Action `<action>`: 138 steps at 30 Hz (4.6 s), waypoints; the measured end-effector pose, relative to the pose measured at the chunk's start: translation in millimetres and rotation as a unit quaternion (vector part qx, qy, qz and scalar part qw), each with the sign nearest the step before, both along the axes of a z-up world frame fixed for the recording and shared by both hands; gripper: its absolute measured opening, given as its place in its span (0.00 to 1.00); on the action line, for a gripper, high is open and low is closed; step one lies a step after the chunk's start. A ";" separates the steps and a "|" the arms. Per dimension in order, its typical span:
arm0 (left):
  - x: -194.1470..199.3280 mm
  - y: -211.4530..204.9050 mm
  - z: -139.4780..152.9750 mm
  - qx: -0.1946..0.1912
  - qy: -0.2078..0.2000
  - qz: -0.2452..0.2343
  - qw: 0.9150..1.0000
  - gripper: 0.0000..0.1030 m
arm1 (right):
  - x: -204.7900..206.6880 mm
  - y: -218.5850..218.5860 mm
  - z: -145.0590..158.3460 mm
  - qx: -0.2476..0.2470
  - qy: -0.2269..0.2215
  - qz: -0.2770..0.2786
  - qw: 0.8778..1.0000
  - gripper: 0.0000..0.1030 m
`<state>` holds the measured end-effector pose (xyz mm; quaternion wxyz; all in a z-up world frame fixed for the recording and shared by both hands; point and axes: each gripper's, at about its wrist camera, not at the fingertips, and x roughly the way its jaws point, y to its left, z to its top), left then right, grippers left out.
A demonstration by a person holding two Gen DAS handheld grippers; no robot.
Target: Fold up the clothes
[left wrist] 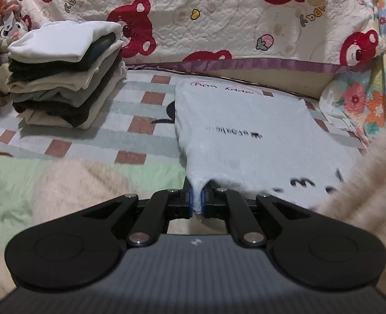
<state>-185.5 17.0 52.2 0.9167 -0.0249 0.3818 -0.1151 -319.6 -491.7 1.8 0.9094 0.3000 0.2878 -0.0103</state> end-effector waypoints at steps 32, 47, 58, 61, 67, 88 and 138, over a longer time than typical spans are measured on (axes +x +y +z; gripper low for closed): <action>387.5 -55.9 -143.0 0.046 0.067 -0.058 0.995 0.05 | 447.4 -60.3 -100.5 -0.069 0.183 0.008 0.981 0.10; 442.8 -67.4 -167.1 0.042 0.078 -0.060 0.994 0.05 | 512.1 -62.5 -115.0 -0.082 0.220 -0.014 0.972 0.10; 460.5 -43.8 -184.6 -0.064 0.126 0.006 0.990 0.05 | 534.0 -63.8 -123.4 -0.088 0.251 -0.013 0.964 0.09; 462.2 -45.1 -186.6 -0.068 0.119 0.015 0.990 0.05 | 537.6 -65.3 -129.3 -0.078 0.264 -0.024 0.961 0.09; 461.4 -53.0 -196.4 -0.029 0.089 -0.028 0.995 0.05 | 545.2 -63.1 -125.4 -0.087 0.287 -0.015 0.954 0.09; 444.4 -10.4 -161.9 -0.160 0.020 -0.076 0.984 0.28 | 527.8 -60.3 -98.2 -0.153 0.169 -0.073 0.971 0.25; 504.8 -128.5 -167.8 0.047 -0.025 -0.116 0.992 0.19 | 533.4 7.2 -115.0 -0.222 0.051 0.133 0.964 0.58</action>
